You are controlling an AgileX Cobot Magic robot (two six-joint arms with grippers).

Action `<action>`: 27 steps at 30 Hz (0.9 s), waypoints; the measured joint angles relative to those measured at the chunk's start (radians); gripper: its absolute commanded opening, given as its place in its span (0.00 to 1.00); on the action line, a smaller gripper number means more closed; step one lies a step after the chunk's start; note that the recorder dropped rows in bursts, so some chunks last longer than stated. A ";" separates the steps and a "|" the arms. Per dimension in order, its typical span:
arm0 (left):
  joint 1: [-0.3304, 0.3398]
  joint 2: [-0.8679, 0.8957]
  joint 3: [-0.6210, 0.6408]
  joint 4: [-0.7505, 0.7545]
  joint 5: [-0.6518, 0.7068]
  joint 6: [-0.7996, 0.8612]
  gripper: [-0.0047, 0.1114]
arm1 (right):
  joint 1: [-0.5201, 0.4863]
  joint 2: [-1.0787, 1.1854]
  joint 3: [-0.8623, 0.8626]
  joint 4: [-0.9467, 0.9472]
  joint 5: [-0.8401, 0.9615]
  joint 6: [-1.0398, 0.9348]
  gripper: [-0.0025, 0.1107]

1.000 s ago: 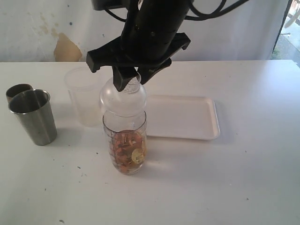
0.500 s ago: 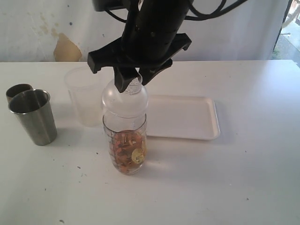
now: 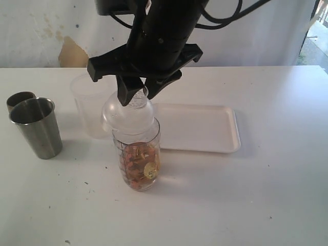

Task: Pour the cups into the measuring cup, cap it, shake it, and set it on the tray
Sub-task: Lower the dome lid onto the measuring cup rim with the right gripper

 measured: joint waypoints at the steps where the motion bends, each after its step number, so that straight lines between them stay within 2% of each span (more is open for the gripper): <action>1: 0.000 0.000 0.000 0.000 0.000 0.000 0.04 | 0.000 0.000 0.000 0.000 0.000 0.000 0.02; 27: 0.000 0.000 0.000 0.000 0.000 0.000 0.04 | 0.004 -0.050 0.052 -0.040 0.002 0.004 0.02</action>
